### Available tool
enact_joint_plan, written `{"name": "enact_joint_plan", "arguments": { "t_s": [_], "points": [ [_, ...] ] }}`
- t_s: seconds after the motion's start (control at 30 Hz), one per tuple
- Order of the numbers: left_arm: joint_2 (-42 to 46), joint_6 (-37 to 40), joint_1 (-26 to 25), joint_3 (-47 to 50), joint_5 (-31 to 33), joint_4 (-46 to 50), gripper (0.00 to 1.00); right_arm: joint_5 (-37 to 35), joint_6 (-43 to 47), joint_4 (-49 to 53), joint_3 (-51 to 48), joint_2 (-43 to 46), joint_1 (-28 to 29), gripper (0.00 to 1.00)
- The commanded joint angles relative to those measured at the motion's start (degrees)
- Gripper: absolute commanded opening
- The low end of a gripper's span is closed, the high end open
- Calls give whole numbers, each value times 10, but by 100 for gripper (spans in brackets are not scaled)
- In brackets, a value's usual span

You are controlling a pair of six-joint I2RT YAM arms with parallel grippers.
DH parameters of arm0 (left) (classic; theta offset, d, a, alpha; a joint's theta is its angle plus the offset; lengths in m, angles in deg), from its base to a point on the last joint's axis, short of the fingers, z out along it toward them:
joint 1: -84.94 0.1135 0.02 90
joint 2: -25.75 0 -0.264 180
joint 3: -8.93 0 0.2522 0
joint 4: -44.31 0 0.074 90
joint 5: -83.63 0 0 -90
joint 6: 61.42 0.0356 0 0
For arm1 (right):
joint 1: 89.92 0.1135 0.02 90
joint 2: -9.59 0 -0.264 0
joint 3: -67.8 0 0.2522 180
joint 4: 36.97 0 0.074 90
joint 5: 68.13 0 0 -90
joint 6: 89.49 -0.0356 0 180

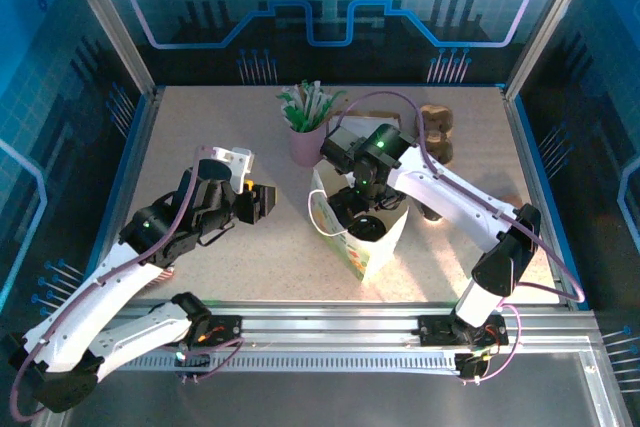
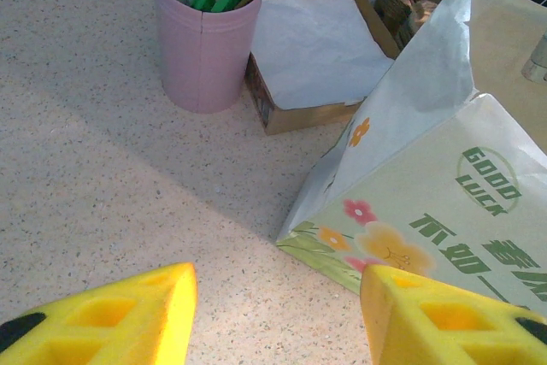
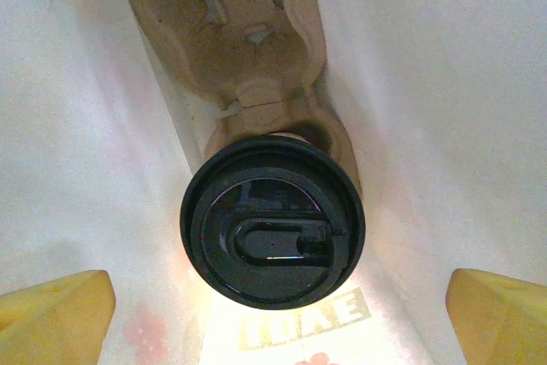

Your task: Pack the takeout coffee

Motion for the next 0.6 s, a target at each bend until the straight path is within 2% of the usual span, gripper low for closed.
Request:
{"name": "enact_joint_plan", "arguments": {
  "t_s": [0.0, 0.57],
  "points": [
    [1, 13, 5, 3, 8, 5, 54, -13, 4, 24, 17, 12, 1, 100],
    [-2, 14, 4, 2, 7, 6, 54, -24, 6, 44, 46, 13, 3, 100]
  ]
}}
